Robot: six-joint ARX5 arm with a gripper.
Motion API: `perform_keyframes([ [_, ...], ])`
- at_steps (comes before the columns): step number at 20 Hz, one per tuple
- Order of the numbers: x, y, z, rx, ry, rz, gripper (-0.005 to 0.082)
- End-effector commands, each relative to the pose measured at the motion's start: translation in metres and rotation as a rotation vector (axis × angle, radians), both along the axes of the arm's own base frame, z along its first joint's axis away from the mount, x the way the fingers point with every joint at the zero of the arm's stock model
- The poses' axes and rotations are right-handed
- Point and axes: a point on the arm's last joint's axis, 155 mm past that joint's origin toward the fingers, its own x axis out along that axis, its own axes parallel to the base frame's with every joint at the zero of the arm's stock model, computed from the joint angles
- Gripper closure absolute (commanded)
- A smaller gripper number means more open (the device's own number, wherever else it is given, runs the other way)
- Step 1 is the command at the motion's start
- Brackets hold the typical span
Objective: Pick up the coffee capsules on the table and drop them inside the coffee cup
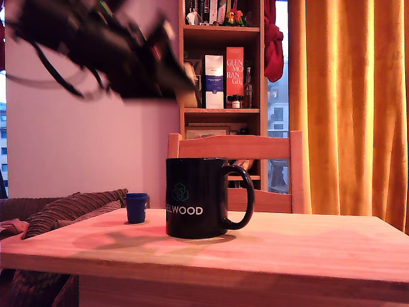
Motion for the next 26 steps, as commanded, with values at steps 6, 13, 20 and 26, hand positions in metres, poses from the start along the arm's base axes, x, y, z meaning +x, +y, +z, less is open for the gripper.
perform_keyframes([
  [6, -0.005, -0.015, -0.048, 0.117, 0.099, -0.025, 0.0556],
  [13, -0.006, -0.015, -0.05, 0.137, 0.082, -0.032, 0.0556],
  [20, -0.008, -0.014, -0.054, 0.147, 0.099, -0.033, 0.0456],
  [26, -0.01, -0.013, -0.056, 0.156, 0.111, -0.032, 0.0118],
])
